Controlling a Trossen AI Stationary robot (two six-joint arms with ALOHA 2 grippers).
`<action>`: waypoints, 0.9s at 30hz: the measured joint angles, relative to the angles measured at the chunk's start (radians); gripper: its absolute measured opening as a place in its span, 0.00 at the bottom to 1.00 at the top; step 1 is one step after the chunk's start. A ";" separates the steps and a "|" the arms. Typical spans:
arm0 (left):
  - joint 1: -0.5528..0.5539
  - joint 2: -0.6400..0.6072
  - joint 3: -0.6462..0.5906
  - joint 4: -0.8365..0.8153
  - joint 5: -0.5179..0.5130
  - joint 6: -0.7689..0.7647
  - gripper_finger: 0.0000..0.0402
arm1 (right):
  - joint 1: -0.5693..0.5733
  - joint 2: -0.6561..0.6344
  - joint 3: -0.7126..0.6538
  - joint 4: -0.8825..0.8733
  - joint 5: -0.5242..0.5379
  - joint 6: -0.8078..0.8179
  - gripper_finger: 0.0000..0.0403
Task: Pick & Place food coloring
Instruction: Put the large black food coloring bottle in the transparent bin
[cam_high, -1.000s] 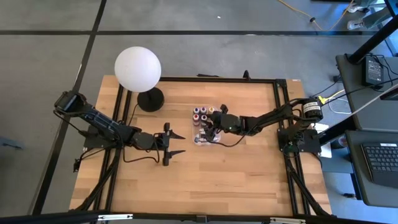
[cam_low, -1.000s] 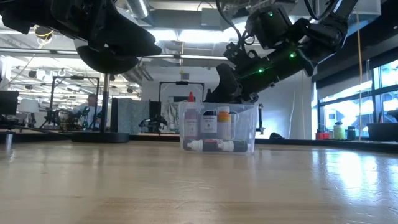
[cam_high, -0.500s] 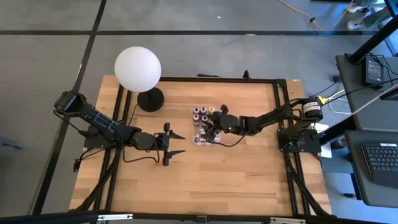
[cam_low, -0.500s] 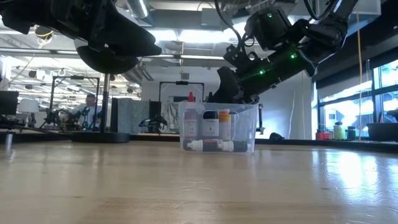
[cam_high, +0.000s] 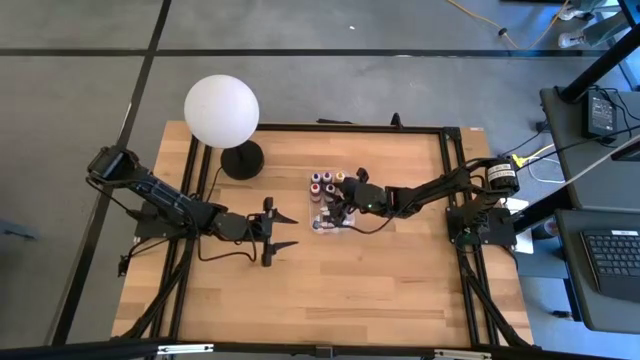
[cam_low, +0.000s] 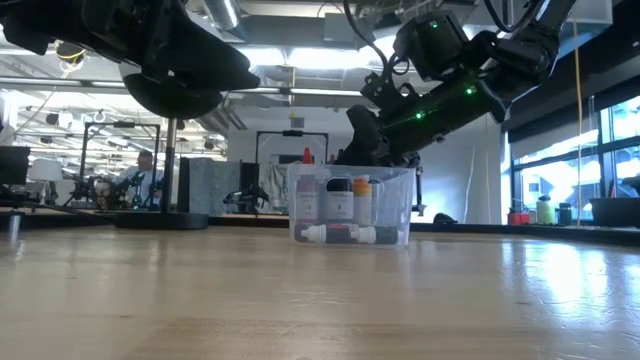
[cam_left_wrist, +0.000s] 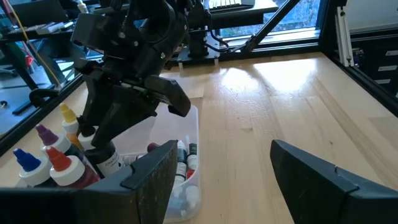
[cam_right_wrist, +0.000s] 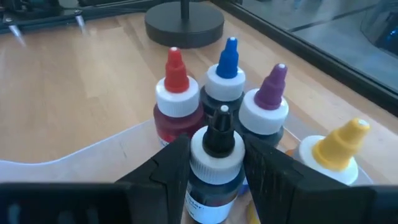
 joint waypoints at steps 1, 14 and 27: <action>0.000 0.000 0.000 0.000 0.000 0.000 0.63 | 0.000 0.000 0.000 0.000 0.001 0.004 0.37; 0.000 0.000 0.000 0.000 0.000 0.000 0.63 | 0.000 0.000 0.000 0.006 -0.043 0.051 0.37; 0.000 0.000 0.000 0.000 0.000 0.000 0.63 | 0.000 0.000 0.000 0.006 -0.044 -0.013 0.37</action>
